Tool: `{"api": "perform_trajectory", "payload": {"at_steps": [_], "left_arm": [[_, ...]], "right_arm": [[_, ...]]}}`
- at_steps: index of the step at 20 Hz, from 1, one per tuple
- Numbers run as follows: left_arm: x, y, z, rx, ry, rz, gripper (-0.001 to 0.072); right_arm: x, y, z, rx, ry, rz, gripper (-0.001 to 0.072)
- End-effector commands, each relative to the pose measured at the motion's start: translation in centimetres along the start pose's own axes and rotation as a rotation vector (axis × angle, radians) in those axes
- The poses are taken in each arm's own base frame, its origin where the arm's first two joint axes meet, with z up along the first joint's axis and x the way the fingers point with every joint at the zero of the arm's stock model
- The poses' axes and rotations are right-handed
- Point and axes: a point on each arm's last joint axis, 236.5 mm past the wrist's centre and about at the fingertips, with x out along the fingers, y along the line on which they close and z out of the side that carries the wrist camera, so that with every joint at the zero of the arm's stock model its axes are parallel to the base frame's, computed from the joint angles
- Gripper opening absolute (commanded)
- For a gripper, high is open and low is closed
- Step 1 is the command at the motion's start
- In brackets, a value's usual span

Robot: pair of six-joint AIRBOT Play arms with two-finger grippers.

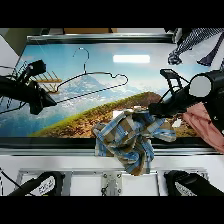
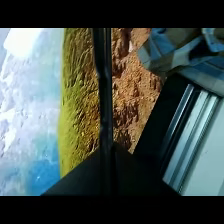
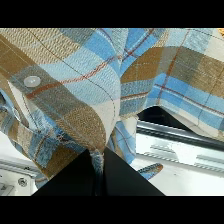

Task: Fold the clothes and pants, and hang the long-sleeved shirts on hangers.

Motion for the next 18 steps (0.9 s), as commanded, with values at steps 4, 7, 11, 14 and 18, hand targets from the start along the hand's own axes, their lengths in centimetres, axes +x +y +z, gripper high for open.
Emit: {"api": "perform_trajectory", "payload": {"at_steps": [4, 7, 11, 14, 18], "left_arm": [[2.7, -7.3, -3.0, 0.034, -0.105, -0.101, 0.0012], [4.2, -10.6, -3.7, 0.052, -0.102, -0.118, 0.0012], [4.9, -12.8, -3.8, 0.088, -0.103, -0.089, 0.0013], [5.6, -13.9, -3.7, 0.111, -0.098, -0.123, 0.0013], [7.8, -13.3, -3.3, 0.117, -0.088, -0.191, 0.0013]], "right_arm": [[0.0, 0.0, 0.0, 0.000, 0.001, 0.000, 0.0019], [0.0, 0.0, 0.0, 0.000, 0.001, 0.000, 0.0019], [0.0, 0.0, 0.0, 0.000, 0.001, 0.000, 0.0019], [0.0, 0.0, 0.0, 0.000, 0.001, 0.000, 0.0018], [0.0, 0.3, -0.1, 0.000, 0.003, 0.012, 0.0018]]}}
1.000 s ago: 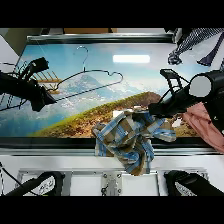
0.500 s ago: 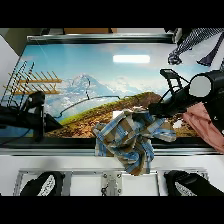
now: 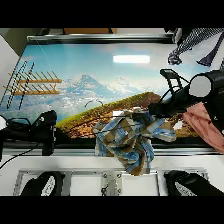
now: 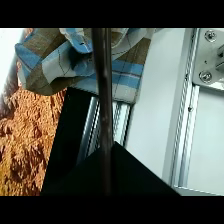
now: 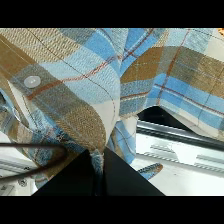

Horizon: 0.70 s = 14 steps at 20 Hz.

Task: Fold the clothes and pants, and hang the long-sleeved shirts on hangers.

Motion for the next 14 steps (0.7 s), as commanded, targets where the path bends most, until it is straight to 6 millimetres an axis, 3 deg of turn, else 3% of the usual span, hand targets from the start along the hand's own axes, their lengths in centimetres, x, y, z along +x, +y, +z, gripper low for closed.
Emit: {"api": "perform_trajectory", "payload": {"at_steps": [1, 3, 7, 14], "left_arm": [[2.0, 1.5, 0.1, -0.001, 0.000, -0.020, 0.0013], [3.2, 2.7, 0.0, 0.003, 0.002, -0.031, 0.0013], [5.6, 3.2, -0.1, 0.023, 0.019, -0.110, 0.0013], [6.9, 5.2, 3.1, 0.105, 0.025, -0.164, 0.0012]], "right_arm": [[0.0, 0.3, -0.1, -0.001, 0.004, 0.012, 0.0019], [-0.3, 0.3, 0.0, -0.011, -0.001, 0.012, 0.0018], [-2.8, 0.7, 0.4, -0.026, -0.028, 0.014, 0.0017], [-6.9, 1.6, 0.6, -0.029, -0.080, 0.026, 0.0017]]}}
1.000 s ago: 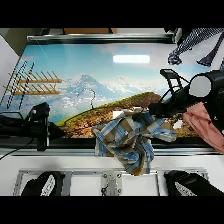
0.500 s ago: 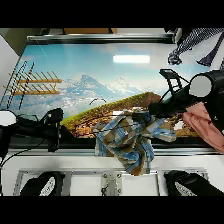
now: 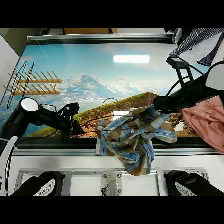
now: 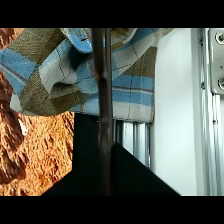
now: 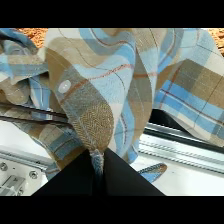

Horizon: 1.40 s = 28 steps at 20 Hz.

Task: Fold the clothes and pants, and hang the long-sleeved shirts on hangers.

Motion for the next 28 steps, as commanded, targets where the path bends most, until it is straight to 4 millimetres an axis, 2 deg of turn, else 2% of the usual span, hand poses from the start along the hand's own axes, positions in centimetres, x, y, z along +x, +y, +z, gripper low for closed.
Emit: {"api": "perform_trajectory", "payload": {"at_steps": [1, 4, 7, 10, 13, 17, 22, 24, 28], "left_arm": [[0.3, 1.7, 2.5, 0.027, -0.050, 0.003, 0.0012], [-0.3, 2.9, 4.6, -0.013, -0.170, 0.022, 0.0012], [0.4, 2.1, 4.0, -0.012, -0.146, -0.033, 0.0012], [1.2, 0.8, 2.7, 0.019, -0.066, -0.087, 0.0012], [1.7, 0.1, 2.8, 0.039, -0.049, -0.110, 0.0012], [1.7, 0.0, 2.9, 0.042, -0.049, -0.116, 0.0012], [1.7, -0.3, 2.9, 0.043, -0.048, -0.129, 0.0012], [1.7, -0.4, 2.9, 0.043, -0.048, -0.129, 0.0012], [1.7, -0.4, 2.9, 0.043, -0.048, -0.129, 0.0013]], "right_arm": [[-1.7, 0.6, 0.0, 0.005, -0.016, 0.006, 0.0016], [-2.0, 2.1, -0.1, -0.014, -0.026, 0.023, 0.0017], [-1.6, 4.0, 0.5, -0.055, -0.061, 0.045, 0.0016], [-1.5, 4.6, 2.5, -0.043, -0.136, 0.057, 0.0016], [-1.2, 5.9, 4.0, -0.049, -0.185, 0.103, 0.0016], [-0.1, 9.8, 4.3, -0.113, -0.190, 0.175, 0.0016], [0.9, 14.8, 5.3, -0.107, -0.221, 0.304, 0.0016], [1.7, 15.7, 5.2, -0.109, -0.200, 0.320, 0.0016], [2.9, 16.0, 5.1, -0.113, -0.174, 0.311, 0.0017]]}}
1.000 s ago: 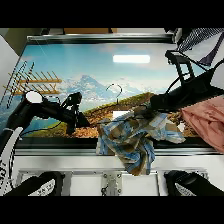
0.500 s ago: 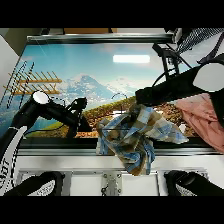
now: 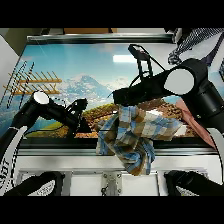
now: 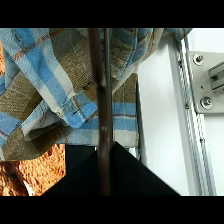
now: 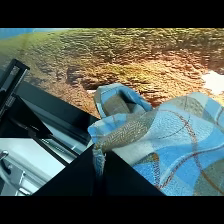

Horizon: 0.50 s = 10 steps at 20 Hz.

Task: Fold the clothes and pants, and hang the long-sleeved shirts on hangers.

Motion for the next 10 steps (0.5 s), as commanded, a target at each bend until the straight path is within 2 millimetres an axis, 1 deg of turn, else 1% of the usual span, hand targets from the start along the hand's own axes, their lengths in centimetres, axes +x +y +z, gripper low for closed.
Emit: {"api": "perform_trajectory", "payload": {"at_steps": [1, 2, 3, 4, 5, 8, 10], "left_arm": [[0.0, 0.0, 0.0, 0.001, -0.001, -0.001, 0.0013], [0.0, 0.0, 0.0, 0.001, -0.001, -0.001, 0.0013], [0.0, 0.0, 0.0, 0.001, -0.001, -0.001, 0.0013], [0.0, 0.0, 0.0, 0.001, -0.001, -0.001, 0.0013], [0.0, 0.0, 0.0, 0.001, -0.001, -0.002, 0.0013], [0.0, -0.2, 0.0, 0.001, 0.000, -0.008, 0.0013], [0.0, -0.2, 0.0, 0.001, 0.000, -0.009, 0.0013]], "right_arm": [[0.9, 0.7, 0.0, 0.005, 0.009, 0.021, 0.0019], [0.9, 0.7, 0.0, 0.004, 0.008, 0.022, 0.0033], [0.9, 0.7, 0.0, 0.004, 0.011, 0.021, 0.0146], [0.9, 0.6, -0.1, 0.000, 0.013, 0.020, 0.0347], [0.9, 0.6, -0.2, -0.003, 0.016, 0.018, 0.0428], [0.4, 0.1, -0.8, -0.001, 0.039, 0.003, 0.0428], [-0.2, -1.0, -1.0, 0.011, 0.052, -0.025, 0.0428]]}}
